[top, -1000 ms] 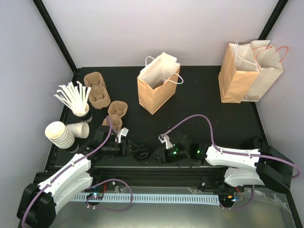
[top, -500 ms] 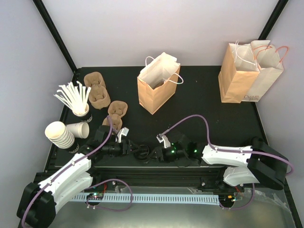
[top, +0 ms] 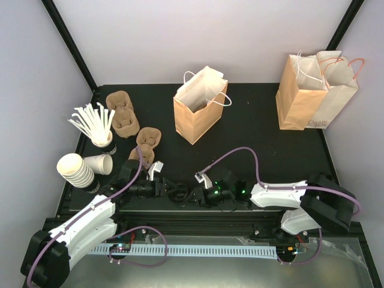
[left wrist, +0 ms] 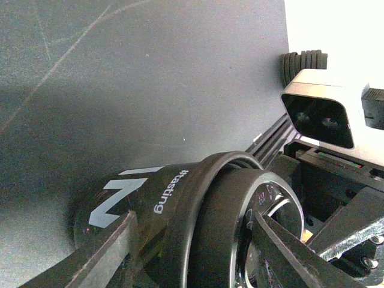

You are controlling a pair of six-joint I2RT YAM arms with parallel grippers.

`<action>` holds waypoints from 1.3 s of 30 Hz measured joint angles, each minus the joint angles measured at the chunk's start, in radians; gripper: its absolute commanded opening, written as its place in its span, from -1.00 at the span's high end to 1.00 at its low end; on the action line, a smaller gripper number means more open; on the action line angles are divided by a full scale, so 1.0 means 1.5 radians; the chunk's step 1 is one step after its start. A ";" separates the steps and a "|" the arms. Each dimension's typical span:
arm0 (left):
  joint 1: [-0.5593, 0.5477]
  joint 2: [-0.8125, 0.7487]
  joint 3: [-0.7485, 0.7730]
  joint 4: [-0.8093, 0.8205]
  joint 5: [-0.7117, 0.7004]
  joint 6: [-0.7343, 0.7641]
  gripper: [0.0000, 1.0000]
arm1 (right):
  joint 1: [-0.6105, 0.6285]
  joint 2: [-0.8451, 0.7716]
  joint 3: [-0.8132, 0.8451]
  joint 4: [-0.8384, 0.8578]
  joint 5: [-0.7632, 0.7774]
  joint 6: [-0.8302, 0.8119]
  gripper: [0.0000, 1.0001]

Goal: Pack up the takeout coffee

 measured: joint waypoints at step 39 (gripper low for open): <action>-0.016 0.032 -0.002 0.049 -0.011 0.011 -0.03 | -0.030 0.149 -0.094 0.381 -0.100 0.116 0.40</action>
